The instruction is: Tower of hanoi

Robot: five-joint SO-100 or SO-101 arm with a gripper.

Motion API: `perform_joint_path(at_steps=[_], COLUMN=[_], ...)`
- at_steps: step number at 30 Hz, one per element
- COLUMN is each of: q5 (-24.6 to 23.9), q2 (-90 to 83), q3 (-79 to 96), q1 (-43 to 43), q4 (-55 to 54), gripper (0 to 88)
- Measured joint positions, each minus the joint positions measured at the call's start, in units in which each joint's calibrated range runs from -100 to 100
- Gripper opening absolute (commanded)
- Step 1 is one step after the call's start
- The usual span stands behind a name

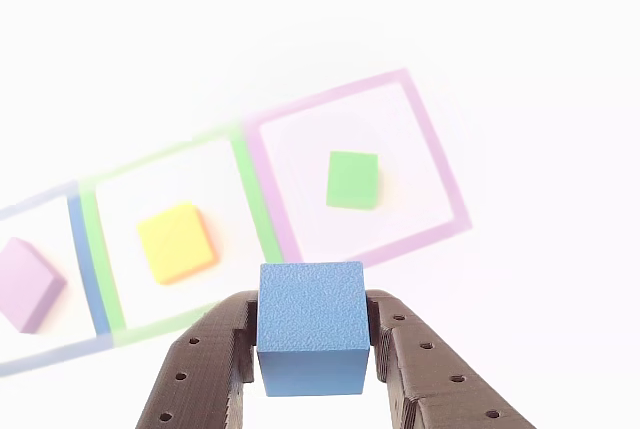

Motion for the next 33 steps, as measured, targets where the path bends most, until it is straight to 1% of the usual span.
perform_joint_path(at_steps=[4,9,14,21,26,33], q5=[0.0,-0.6,-0.6,-0.6,-0.6,-0.6], q2=[-2.1,-4.0,-3.2,4.1,11.1,21.9], q3=[9.5,25.2,40.0,56.2,63.7,67.6], q1=[0.9,2.3,3.4,4.6,4.8,4.8], q4=[-8.6,-24.3,-42.5,-69.4,-87.0,-105.1], gripper=[2.5,2.5,2.5,2.6,2.6,2.7])
